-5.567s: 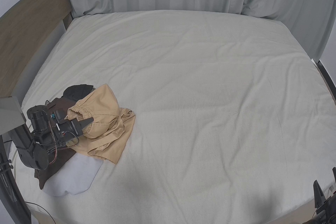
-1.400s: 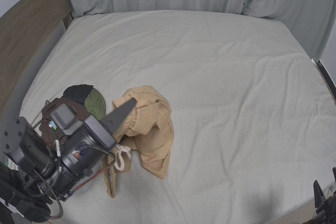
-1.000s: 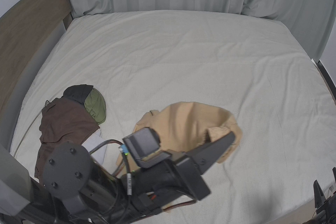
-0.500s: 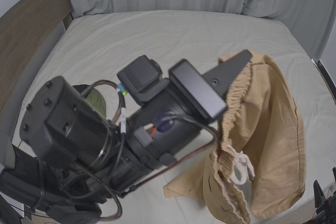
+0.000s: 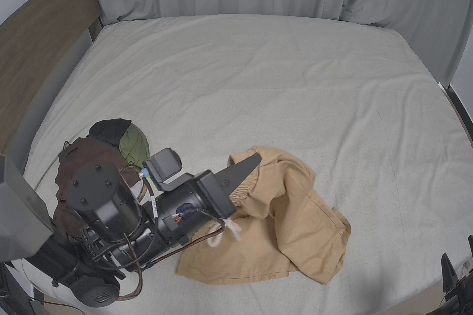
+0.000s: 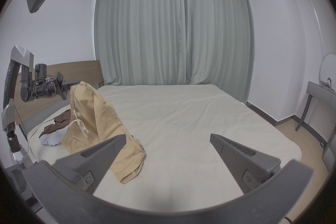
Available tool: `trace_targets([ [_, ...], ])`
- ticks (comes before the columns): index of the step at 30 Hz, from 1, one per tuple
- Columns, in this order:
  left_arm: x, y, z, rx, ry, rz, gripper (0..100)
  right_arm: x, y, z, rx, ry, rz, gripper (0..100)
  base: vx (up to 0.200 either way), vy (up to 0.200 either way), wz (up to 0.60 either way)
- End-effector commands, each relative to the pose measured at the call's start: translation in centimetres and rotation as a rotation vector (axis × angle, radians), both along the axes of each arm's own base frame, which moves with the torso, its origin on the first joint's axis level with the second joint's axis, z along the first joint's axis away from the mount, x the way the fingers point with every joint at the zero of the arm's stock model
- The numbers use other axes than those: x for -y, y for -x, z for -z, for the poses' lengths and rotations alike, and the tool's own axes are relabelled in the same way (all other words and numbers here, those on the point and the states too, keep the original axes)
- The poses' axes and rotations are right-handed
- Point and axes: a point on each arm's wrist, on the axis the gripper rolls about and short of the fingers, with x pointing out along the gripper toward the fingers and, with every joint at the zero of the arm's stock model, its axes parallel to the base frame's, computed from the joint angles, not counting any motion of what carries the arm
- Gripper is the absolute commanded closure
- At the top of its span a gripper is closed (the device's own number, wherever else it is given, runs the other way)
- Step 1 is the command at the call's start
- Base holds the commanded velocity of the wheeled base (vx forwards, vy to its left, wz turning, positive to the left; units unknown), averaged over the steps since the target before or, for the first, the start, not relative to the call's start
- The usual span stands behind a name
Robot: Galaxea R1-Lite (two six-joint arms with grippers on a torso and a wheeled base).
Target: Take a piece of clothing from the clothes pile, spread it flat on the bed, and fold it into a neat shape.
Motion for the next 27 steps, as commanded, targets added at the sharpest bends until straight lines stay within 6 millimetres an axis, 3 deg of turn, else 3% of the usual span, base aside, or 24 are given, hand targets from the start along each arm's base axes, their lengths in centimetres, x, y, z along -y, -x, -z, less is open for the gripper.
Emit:
trace_targets([
  [1,-1.8,-0.8,2.1,-0.046,-0.073,-0.037,100,0.0,-0.1,0.5,-0.009,0.0,-0.001,0,0.0,0.0,0.0],
  [4,-2.3,-1.1,2.2,-0.05,-0.08,-0.059,100,0.0,-0.1,0.5,-0.011,0.0,-0.001,0,0.0,0.0,0.0],
  [12,-6.3,-3.3,3.3,0.01,-0.215,-0.208,100,0.0,-0.1,0.5,-0.011,0.0,-0.001,0,0.0,0.0,0.0],
  [19,-9.3,-4.1,3.7,0.053,-0.303,-0.269,100,0.0,-0.1,0.5,-0.009,0.002,-0.003,0,0.0,0.0,0.0],
  [27,-13.2,-4.4,6.8,0.13,-0.565,-0.201,100,0.0,-0.1,0.5,-0.007,0.005,-0.003,0,0.0,0.0,0.0],
])
